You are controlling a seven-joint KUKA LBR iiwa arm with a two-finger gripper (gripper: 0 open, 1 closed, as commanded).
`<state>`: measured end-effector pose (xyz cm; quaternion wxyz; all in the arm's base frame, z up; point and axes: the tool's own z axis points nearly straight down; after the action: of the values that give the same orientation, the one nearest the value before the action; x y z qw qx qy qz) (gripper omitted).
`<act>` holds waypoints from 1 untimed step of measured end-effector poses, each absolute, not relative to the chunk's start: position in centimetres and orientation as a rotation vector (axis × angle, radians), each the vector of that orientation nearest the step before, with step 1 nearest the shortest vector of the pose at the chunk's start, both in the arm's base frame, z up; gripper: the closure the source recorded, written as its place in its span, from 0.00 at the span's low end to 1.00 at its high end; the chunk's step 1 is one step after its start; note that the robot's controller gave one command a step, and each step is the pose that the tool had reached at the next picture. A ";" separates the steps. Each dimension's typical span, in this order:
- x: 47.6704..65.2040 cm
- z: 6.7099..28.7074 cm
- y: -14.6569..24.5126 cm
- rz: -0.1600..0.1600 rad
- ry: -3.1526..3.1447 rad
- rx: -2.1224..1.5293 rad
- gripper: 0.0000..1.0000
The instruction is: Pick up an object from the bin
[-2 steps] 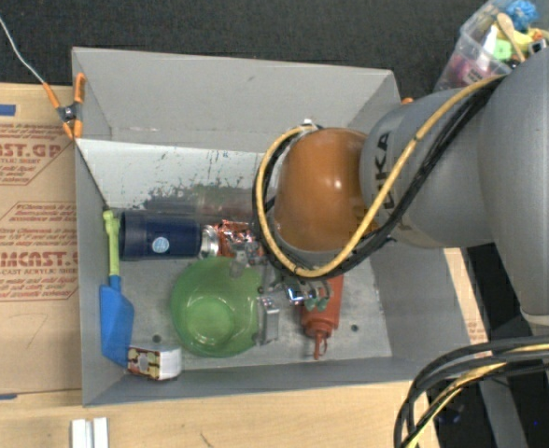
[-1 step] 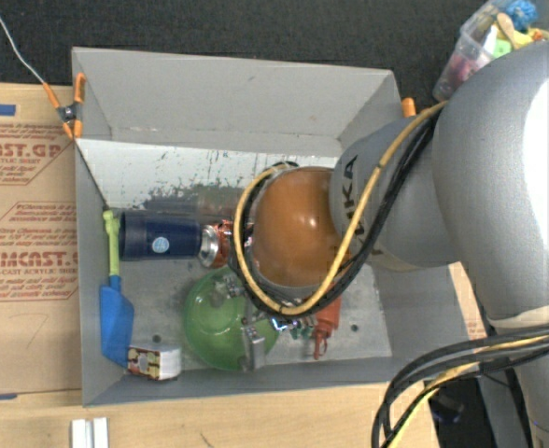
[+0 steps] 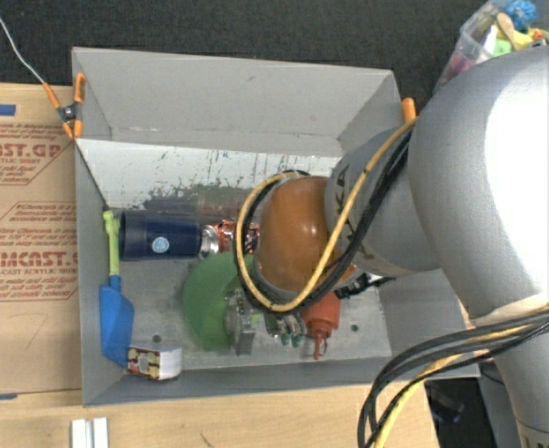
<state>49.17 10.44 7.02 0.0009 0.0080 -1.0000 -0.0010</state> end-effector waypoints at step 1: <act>49.2 7.0 10.4 -0.003 -3.140 0.025 1.00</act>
Offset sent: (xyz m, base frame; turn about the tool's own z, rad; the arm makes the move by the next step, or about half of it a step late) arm 0.0159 -0.0045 0.0261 -0.0126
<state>49.17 10.43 7.02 0.0008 0.0079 -1.0000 -0.0011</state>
